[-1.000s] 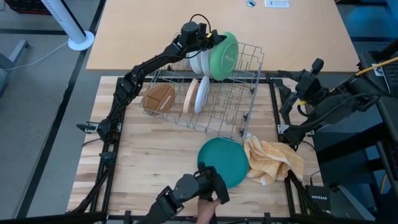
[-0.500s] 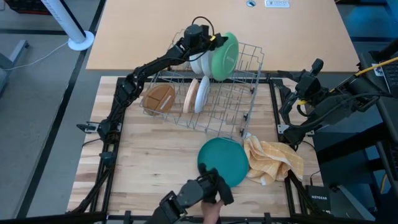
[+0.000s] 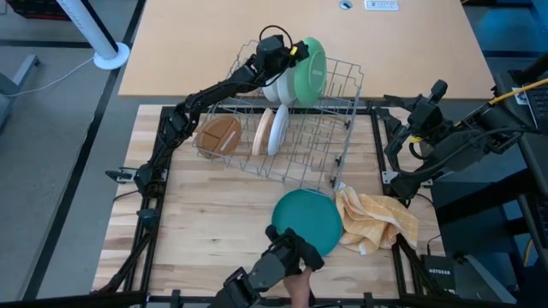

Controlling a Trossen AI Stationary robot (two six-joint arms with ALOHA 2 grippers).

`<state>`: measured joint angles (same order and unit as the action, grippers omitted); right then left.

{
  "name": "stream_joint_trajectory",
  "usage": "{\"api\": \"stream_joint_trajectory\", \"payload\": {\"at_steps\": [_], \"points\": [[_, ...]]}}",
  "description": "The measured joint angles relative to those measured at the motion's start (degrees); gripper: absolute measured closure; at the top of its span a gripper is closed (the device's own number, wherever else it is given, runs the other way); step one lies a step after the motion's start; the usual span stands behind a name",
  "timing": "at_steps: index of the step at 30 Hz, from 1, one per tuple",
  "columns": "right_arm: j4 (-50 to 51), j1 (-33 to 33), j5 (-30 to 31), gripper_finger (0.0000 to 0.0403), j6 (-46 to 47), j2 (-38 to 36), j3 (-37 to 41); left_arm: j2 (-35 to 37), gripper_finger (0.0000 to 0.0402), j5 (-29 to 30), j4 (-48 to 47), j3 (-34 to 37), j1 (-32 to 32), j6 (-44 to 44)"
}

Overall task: Sort dishes
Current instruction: Put the light green plate in the dish rack

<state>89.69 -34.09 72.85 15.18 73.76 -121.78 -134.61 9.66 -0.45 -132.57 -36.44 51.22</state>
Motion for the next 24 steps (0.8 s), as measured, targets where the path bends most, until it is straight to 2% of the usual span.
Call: {"api": "stream_joint_trajectory", "payload": {"at_steps": [11, 19, 24], "points": [[0.3, 0.0, 2.6, 0.0265, 0.0, 0.0, 0.0, 0.0, 0.0329, 3.3, -0.1, 0.0, 0.1, -2.5], [0.3, 0.0, 2.6, 0.0265, 0.0, 0.0, 0.0, 0.0, 0.0285, 3.3, -0.3, 0.0, 0.1, -6.5], [0.3, 0.0, 2.6, 0.0265, 0.0, 0.0, 0.0, 0.0, 0.0264, 1.3, -0.7, 0.0, 0.3, -11.2]]}}
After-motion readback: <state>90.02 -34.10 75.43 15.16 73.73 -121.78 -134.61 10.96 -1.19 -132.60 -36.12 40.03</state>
